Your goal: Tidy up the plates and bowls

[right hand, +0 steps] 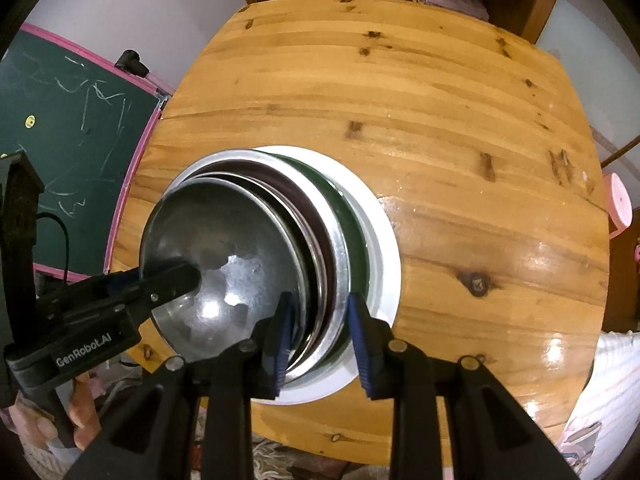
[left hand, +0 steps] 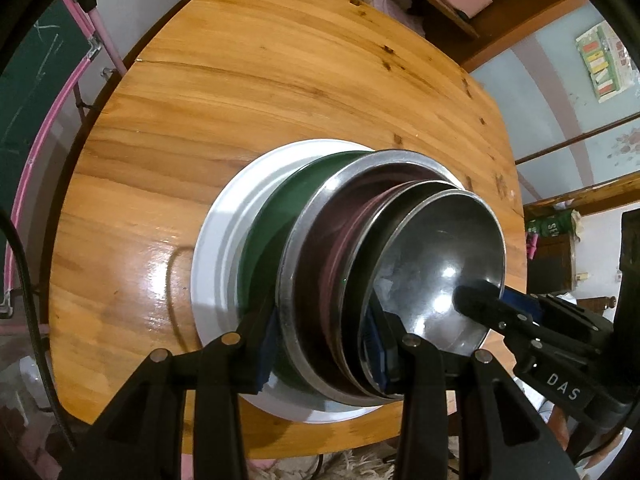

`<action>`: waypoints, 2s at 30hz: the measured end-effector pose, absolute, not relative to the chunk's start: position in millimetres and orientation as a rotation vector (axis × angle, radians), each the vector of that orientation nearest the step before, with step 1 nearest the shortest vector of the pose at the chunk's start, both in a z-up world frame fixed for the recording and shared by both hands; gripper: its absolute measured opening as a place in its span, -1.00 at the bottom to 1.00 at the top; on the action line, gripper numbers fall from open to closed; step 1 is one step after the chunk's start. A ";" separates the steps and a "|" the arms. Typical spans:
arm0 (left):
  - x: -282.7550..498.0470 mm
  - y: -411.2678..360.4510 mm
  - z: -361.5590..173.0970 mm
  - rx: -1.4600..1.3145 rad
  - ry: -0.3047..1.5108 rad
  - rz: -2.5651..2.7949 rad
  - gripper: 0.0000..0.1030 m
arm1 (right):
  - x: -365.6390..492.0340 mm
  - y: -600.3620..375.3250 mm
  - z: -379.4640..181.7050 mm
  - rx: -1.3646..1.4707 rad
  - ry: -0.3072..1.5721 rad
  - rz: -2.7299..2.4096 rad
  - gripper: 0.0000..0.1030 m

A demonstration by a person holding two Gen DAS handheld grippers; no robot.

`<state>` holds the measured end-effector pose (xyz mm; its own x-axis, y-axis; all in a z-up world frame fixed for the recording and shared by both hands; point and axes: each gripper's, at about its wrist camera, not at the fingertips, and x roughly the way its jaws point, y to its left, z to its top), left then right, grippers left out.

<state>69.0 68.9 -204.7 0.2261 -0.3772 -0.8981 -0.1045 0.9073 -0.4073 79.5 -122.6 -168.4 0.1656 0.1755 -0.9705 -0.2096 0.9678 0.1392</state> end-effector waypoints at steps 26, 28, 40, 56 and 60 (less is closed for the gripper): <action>37.3 45.6 -135.2 -0.215 1.102 -0.129 0.57 | 31.6 -157.9 -116.3 0.047 1.061 0.231 -0.42; 31.8 43.4 -128.6 -0.199 1.084 -0.120 0.61 | 25.6 -160.7 -110.1 0.054 1.028 0.222 -0.42; -16.6 3.9 -67.6 -0.029 0.919 -0.050 0.95 | -31.9 -168.0 -59.9 -0.005 0.805 0.147 0.24; -39.5 -18.0 -37.3 -0.050 0.850 -0.040 0.97 | -71.1 -190.8 -27.2 0.002 0.686 0.054 0.43; -41.9 -23.6 -37.2 -0.058 0.854 -0.055 0.97 | -77.5 -192.7 -24.1 0.002 0.666 0.046 0.43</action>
<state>-41.9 -23.6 -37.2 0.6559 -0.0713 -0.7515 0.0250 0.9970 -0.0729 -77.5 -192.7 -24.1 0.7854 0.0430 -0.6175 -0.0417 0.9990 0.0165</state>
